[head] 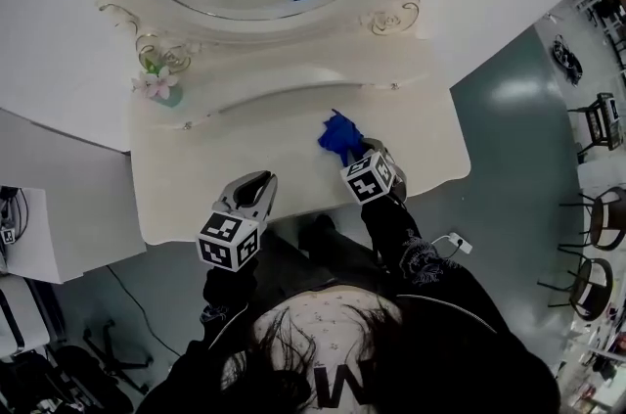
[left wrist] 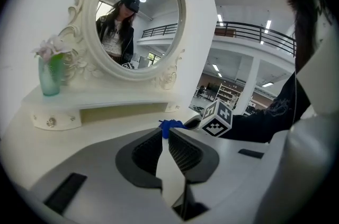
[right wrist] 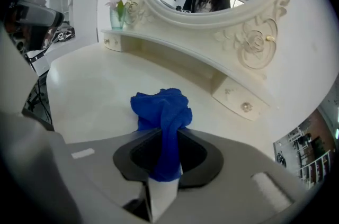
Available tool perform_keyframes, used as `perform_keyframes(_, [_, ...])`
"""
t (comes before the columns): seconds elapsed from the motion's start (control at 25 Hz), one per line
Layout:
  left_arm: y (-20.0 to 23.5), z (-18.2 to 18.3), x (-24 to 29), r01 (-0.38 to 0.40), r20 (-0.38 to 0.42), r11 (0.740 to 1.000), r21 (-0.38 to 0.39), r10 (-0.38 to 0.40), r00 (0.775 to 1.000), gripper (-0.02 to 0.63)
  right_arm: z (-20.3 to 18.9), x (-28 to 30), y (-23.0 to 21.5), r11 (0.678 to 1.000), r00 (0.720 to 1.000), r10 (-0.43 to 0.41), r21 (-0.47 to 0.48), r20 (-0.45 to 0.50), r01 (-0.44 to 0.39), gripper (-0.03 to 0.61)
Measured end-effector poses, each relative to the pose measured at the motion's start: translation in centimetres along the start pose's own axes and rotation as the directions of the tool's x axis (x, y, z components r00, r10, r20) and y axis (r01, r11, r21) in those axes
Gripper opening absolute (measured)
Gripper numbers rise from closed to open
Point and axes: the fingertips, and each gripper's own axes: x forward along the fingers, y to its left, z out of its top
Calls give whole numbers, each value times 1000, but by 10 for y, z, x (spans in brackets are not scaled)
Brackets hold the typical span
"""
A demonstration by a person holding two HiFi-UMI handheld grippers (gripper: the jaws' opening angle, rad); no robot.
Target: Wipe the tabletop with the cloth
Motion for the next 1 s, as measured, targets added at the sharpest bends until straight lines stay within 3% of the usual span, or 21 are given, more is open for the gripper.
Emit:
perform_keyframes(0.32, [-52, 6, 48, 7, -8, 1000, 11, -7, 1000, 20, -74, -18, -115, 990, 993, -105, 90, -45, 109, 83])
perform_keyframes(0.6, [-79, 6, 62, -1, -31, 1000, 31, 2, 1000, 20, -131, -36, -204, 950, 973, -208, 216, -97, 224, 83])
perform_keyframes(1.0, [-67, -2, 43, -77, -35, 997, 6, 77, 996, 20, -165, -54, -259, 888, 948, -288, 334, -132, 316, 83])
